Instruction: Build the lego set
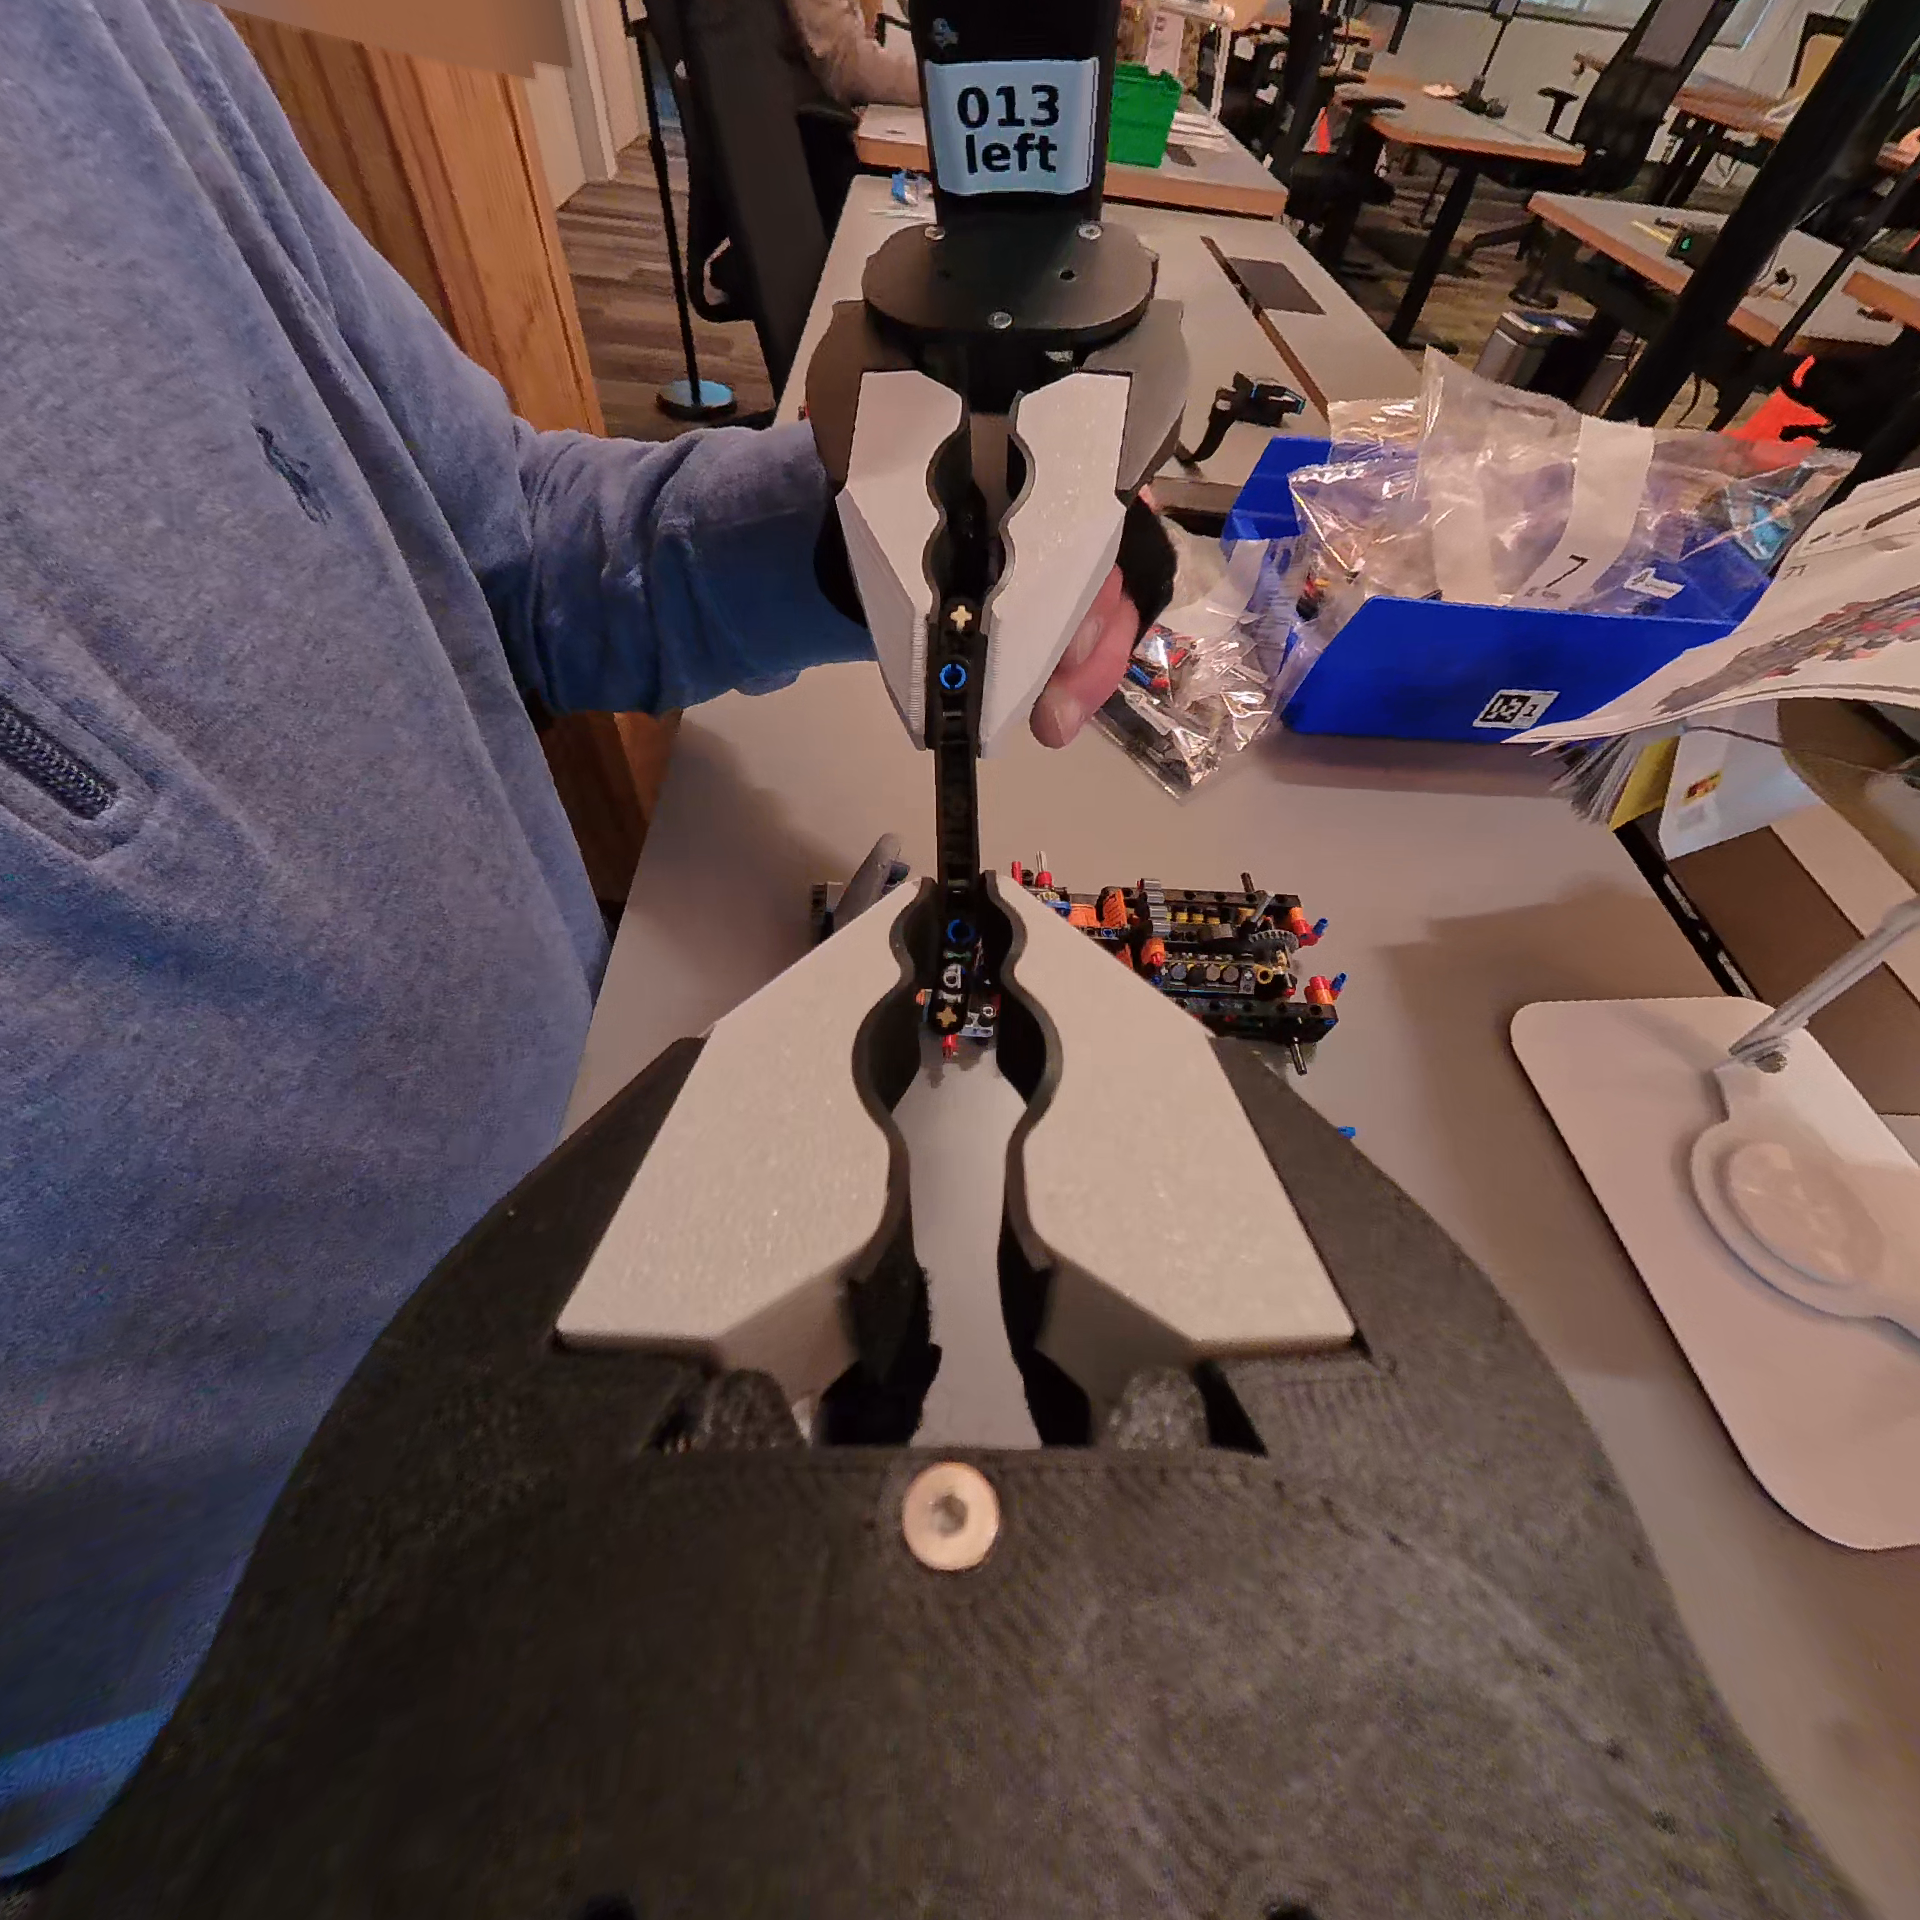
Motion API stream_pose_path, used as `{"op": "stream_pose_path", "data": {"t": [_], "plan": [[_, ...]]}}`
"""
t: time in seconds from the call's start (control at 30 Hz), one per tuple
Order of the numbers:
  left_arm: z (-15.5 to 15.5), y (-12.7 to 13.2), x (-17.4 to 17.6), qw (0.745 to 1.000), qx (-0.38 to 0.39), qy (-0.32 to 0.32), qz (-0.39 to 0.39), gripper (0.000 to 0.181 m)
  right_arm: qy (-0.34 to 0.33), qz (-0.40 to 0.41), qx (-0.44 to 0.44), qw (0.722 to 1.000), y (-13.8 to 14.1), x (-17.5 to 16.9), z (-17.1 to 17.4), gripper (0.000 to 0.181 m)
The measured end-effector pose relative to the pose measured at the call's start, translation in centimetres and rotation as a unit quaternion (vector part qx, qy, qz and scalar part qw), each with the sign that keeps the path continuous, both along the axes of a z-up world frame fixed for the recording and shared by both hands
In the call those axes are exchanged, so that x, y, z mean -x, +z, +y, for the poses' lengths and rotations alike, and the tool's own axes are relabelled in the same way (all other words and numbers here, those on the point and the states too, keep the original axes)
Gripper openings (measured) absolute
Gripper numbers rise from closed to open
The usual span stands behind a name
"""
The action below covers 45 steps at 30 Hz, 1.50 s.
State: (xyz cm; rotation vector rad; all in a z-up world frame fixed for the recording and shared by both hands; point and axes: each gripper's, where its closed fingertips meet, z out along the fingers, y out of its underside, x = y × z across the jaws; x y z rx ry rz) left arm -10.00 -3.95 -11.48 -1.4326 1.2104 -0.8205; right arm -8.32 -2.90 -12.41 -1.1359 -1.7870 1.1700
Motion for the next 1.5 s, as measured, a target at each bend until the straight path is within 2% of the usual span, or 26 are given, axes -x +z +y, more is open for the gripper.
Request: {"op": "stream_pose_path", "data": {"t": [0.23,0.43,1.33,1.5], "plan": [[0.2,-0.6,0.2,1.0,0.003,0.012,0.007,0.005,0.001,0.003,0.02,1.0,-0.2,0.5,0.0,0.01],[0.3,-1.2,-0.1,1.0,0.006,0.015,0.013,0.005,0.003,-0.021,-0.005,1.0,-1.5,0.5,0.0,0.005],[0.9,-0.9,-0.4,0.999,0.015,0.037,-0.02,0.006,0.009,0.001,0.018,1.0,-1.3,0.2,0.5,0.005],[1.3,-0.6,-0.5,0.998,0.009,0.049,-0.029,0.012,0.006,0.005,0.018,1.0,-1.1,0.0,0.6,0.005]]}}
